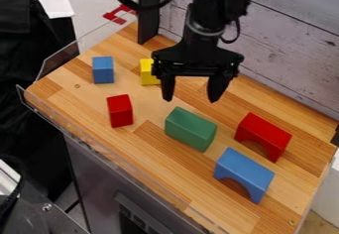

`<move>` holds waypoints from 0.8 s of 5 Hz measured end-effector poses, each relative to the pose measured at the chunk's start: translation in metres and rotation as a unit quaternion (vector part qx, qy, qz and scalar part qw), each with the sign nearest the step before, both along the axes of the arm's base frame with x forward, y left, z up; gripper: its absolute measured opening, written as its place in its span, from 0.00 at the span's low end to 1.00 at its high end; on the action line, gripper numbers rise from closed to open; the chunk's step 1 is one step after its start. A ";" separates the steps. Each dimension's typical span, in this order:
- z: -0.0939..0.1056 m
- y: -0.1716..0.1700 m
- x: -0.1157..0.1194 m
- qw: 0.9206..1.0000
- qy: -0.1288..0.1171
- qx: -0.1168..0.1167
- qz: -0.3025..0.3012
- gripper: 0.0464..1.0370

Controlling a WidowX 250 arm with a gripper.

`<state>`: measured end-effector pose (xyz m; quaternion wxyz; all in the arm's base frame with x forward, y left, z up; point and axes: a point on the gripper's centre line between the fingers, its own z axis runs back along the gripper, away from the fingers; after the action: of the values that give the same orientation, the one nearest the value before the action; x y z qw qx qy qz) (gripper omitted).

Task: Put the zink block on the blue block

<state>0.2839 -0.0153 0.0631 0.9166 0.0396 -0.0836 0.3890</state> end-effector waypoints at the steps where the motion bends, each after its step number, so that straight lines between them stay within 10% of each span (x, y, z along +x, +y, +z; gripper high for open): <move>1: 0.002 -0.004 -0.004 0.989 -0.019 0.015 0.143 0.96; 4: -0.022 -0.013 -0.024 0.941 -0.053 -0.097 0.320 0.96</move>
<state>0.2601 -0.0284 0.0407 0.7377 -0.0452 -0.0769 0.6692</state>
